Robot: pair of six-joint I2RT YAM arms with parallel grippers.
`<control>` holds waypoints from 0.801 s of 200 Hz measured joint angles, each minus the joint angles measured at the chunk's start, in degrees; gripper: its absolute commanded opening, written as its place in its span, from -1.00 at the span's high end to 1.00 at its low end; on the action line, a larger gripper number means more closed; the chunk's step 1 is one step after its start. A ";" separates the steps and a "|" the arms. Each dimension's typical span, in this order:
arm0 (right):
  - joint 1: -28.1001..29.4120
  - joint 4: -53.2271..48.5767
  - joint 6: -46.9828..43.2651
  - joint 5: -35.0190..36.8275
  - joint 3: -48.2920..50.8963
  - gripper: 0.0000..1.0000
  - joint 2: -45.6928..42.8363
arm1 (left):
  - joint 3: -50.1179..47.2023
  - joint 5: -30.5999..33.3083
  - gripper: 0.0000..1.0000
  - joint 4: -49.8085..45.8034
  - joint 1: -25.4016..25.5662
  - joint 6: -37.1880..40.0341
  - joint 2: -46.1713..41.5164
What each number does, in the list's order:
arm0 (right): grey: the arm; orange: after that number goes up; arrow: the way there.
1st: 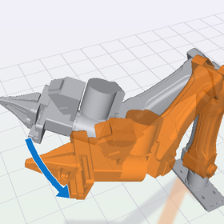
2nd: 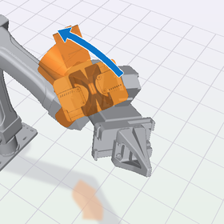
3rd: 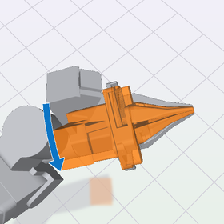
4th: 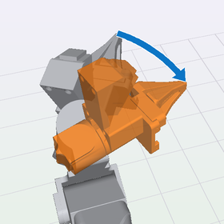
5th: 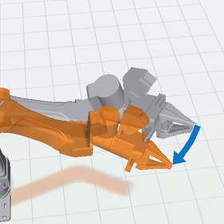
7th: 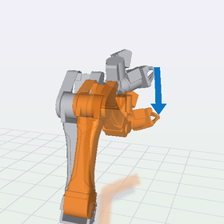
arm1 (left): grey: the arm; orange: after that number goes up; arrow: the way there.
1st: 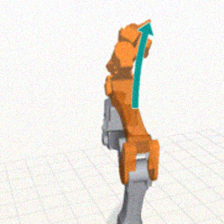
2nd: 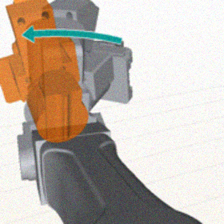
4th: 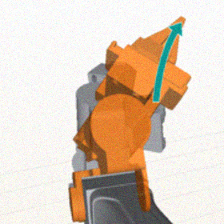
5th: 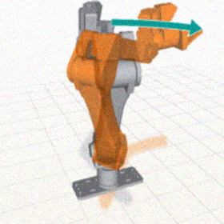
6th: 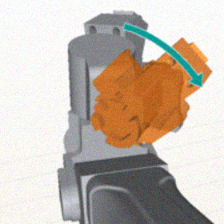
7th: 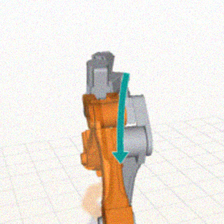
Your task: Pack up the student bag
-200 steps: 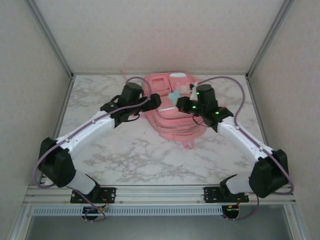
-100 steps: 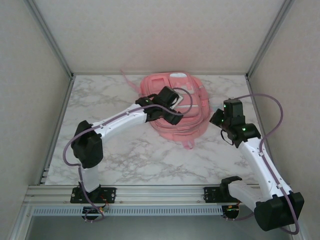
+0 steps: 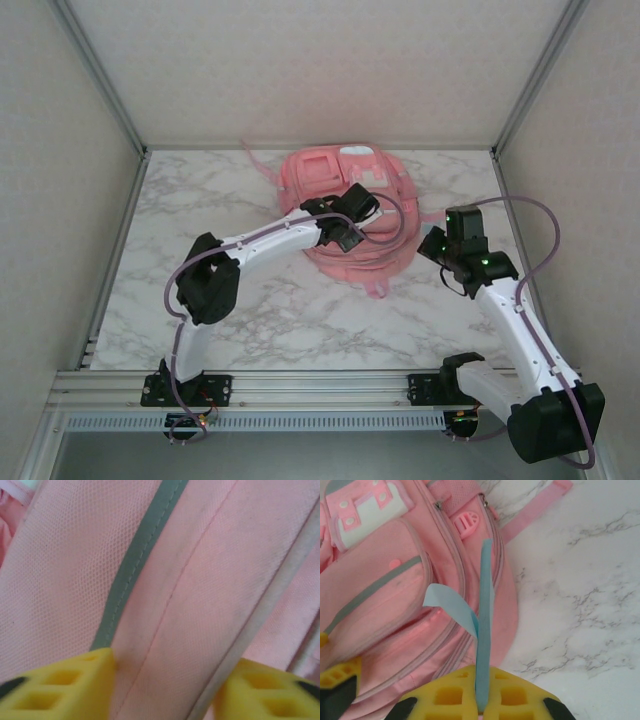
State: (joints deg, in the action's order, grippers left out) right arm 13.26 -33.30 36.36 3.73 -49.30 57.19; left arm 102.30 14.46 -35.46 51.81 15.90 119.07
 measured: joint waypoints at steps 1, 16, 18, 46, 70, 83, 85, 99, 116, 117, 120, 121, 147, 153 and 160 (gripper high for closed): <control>0.00 0.07 0.09 -0.11 0.07 1.00 0.00 | 0.04 0.04 0.38 0.00 0.00 0.00 0.04; 0.00 1.33 1.09 -2.12 1.92 1.00 0.02 | 1.14 0.70 0.89 0.07 0.00 0.61 0.68; 0.00 1.42 1.18 -2.32 2.14 1.00 0.02 | 1.31 0.72 0.95 0.09 0.00 0.72 0.74; 0.00 4.33 3.02 -7.02 4.92 1.00 1.42 | 3.52 1.11 1.00 -0.57 -0.17 0.33 0.94; 0.00 9.81 4.90 -12.11 6.71 1.00 3.41 | 5.84 1.05 1.00 -1.92 -0.55 -1.16 0.94; 0.00 12.87 5.73 -14.47 7.32 1.00 4.66 | 7.19 0.85 1.00 -2.86 -0.79 -2.27 0.94; 0.00 13.38 5.88 -14.75 7.39 1.00 4.83 | 7.43 0.81 1.00 -3.02 -0.83 -2.43 0.94; 0.00 16.70 6.88 -16.68 7.54 1.00 6.62 | 8.92 0.37 1.00 -3.96 -1.07 -3.69 0.94; 0.00 22.05 8.41 -19.06 7.65 1.00 9.90 | 9.79 -0.85 1.00 -4.28 -1.31 -5.27 0.94; 0.00 22.27 8.52 -19.15 7.67 1.00 10.01 | 9.79 -0.94 1.00 -4.28 -1.33 -5.33 0.94; 0.00 23.37 8.79 -19.58 7.69 1.00 10.58 | 9.81 -1.18 1.00 -4.31 -1.40 -5.64 0.94; 0.00 24.00 9.05 -19.91 7.72 1.00 10.97 | 9.81 -1.25 1.00 -4.33 -1.42 -5.73 0.94; -0.04 34.82 12.55 -24.41 7.80 1.00 17.55 | 9.79 -3.37 1.00 -5.07 -1.57 -7.48 0.94; -0.04 37.29 13.27 -25.35 7.80 1.00 19.10 | 9.81 -3.76 1.00 -5.14 -1.57 -7.91 0.94; -0.04 39.85 14.14 -26.40 7.80 1.00 20.87 | 9.79 -4.22 1.00 -5.18 -1.57 -8.33 0.94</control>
State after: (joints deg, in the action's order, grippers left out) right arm 13.21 6.55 50.50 -22.68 -41.50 78.06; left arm 112.09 10.24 -40.64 50.24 7.57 120.01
